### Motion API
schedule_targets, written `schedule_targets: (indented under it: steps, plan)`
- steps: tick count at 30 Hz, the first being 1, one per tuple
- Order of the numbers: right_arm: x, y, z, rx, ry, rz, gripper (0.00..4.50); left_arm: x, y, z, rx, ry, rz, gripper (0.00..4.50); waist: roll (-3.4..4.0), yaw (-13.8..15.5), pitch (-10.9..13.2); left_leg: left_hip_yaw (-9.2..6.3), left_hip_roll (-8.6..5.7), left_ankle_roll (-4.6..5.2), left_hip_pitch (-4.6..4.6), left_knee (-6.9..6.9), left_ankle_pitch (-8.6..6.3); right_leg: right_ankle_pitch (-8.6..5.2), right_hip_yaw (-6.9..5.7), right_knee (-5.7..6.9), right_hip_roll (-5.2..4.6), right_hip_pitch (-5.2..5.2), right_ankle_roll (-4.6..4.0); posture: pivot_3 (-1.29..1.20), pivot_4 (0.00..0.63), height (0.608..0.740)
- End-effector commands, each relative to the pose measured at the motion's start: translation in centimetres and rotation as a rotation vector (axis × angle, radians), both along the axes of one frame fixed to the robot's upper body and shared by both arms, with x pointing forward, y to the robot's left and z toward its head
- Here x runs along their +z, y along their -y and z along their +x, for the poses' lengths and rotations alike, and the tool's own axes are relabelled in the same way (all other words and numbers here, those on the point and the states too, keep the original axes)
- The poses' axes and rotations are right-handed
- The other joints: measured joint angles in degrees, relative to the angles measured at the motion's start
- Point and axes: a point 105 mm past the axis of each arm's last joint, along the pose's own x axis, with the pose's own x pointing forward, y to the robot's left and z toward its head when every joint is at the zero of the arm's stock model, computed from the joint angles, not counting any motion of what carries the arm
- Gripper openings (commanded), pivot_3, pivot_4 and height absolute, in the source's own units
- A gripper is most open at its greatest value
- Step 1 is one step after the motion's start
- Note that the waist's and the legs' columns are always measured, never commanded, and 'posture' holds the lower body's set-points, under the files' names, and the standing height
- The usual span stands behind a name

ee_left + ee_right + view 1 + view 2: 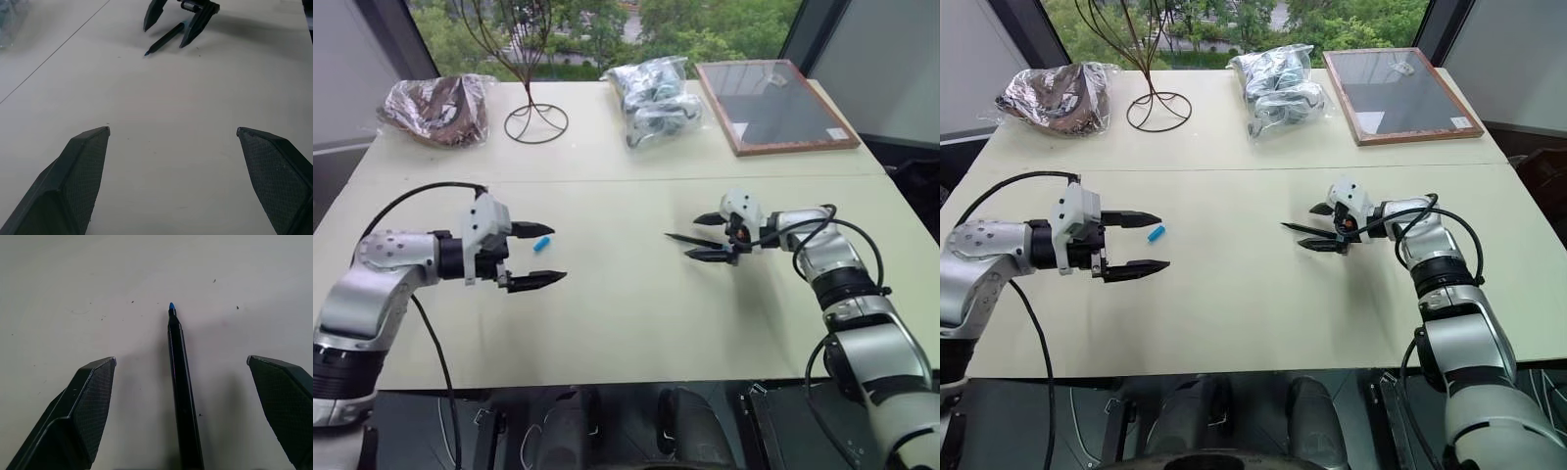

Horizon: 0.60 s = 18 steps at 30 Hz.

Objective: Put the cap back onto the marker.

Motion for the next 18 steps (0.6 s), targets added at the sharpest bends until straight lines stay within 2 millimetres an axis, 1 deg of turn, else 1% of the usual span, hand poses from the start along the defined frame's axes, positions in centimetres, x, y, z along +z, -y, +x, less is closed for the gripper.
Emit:
schedule_targets:
  steps: [1, 6, 12, 15, 18]
  plan:
    - [0.8, -0.6, 0.7, 0.004, 0.049, -0.009, 4.5, 0.9, -0.1, 0.0, 0.024, 0.071, -0.006, 4.37, 0.0, 0.07, 0.0, 0.0, -0.01, 0.0, 0.0, 0.0, 0.0, 0.0, 0.0, 0.0, 0.0, 0.0, 0.0, 0.0, 0.15, 0.74]
    - [0.7, -1.0, 0.8, 0.021, 0.043, -0.027, 4.5, 0.8, 0.1, 0.1, 0.03, 0.078, -0.016, 4.37, 0.0, 0.0, 0.0, 0.0, 0.0, -0.02, 0.0, 0.0, 0.02, 0.0, 0.0, 0.01, 0.0, 0.0, 0.0, 0.0, 0.15, 0.74]
    - [0.0, -0.7, 0.5, 0.045, 0.023, -0.104, 4.5, 0.5, 0.4, 0.2, 0.034, 0.085, -0.028, 4.37, 0.0, 0.04, 0.0, 0.0, 0.0, -0.03, 0.0, 0.0, 0.02, 0.0, 0.0, 0.01, 0.0, 0.01, 0.0, 0.0, 0.15, 0.74]
    - [-0.2, -0.5, 0.4, 0.043, 0.005, -0.107, 3.6, 0.4, 0.6, 0.2, 0.036, 0.09, -0.031, 4.42, 0.0, 0.08, 0.0, 0.0, -0.01, -0.03, 0.01, 0.0, 0.02, 0.0, 0.0, 0.01, 0.0, 0.02, 0.0, 0.0, 0.15, 0.74]
    - [-0.3, -0.2, 0.1, 0.05, -0.012, -0.114, 2.05, 0.4, 0.6, 0.3, 0.04, 0.094, -0.035, 4.42, 0.0, 0.15, -0.01, 0.0, -0.01, -0.03, 0.05, 0.01, 0.02, 0.0, 0.0, 0.01, 0.0, 0.06, 0.0, 0.0, 0.15, 0.74]
